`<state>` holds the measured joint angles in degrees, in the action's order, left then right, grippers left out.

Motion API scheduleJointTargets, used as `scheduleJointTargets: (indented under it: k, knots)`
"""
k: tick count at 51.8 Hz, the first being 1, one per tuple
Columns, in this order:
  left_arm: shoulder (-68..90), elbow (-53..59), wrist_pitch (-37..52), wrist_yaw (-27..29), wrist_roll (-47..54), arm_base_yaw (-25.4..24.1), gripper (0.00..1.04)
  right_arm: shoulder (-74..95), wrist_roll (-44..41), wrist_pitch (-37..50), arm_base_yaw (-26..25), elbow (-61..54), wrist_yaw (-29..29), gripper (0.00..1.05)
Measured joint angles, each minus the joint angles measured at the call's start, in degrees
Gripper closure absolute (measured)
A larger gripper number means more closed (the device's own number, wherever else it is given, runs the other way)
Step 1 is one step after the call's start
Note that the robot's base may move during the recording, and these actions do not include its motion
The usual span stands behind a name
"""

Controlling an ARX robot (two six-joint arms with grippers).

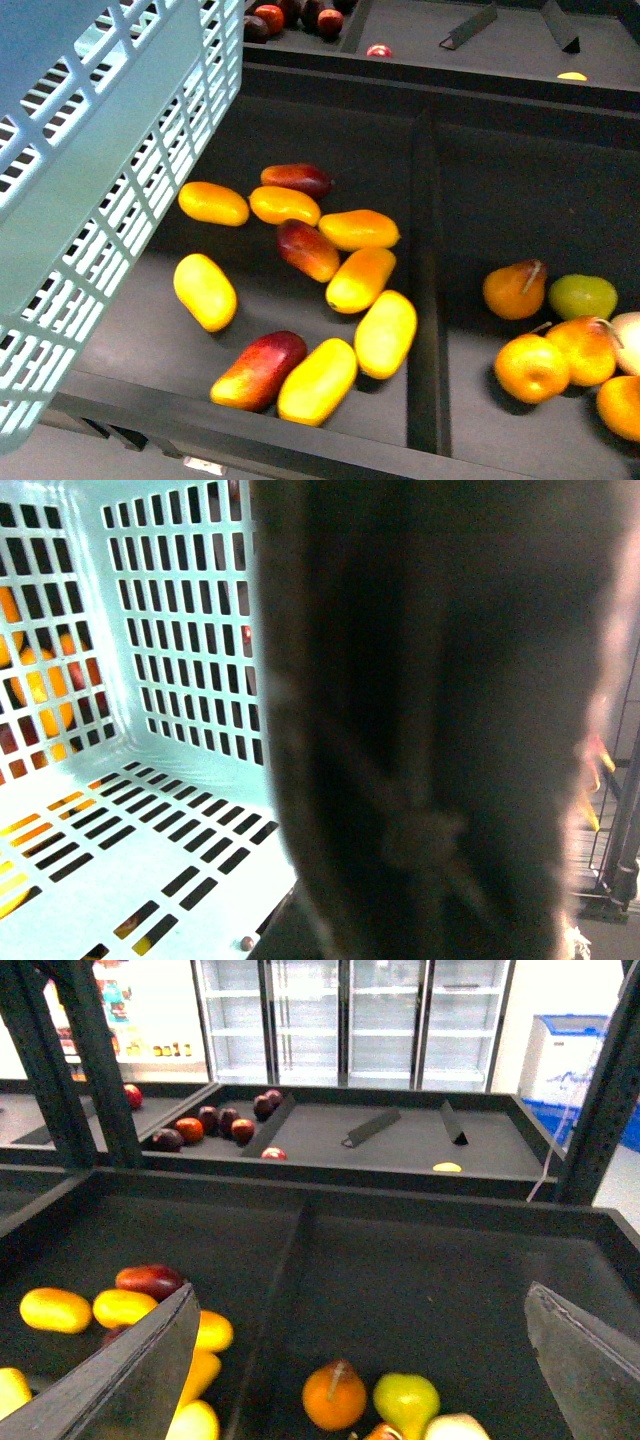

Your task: Pick mango and avocado into basket

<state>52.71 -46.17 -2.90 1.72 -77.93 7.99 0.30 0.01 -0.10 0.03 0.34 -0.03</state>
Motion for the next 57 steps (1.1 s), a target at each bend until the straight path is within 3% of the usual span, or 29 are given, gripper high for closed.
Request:
scheduleJointTargets:
  k: [57]
  knots:
    - [0.1, -0.1, 0.0, 1.4, 0.3, -0.4, 0.99, 0.0, 0.0, 0.0, -0.1, 0.0, -0.4, 0.08]
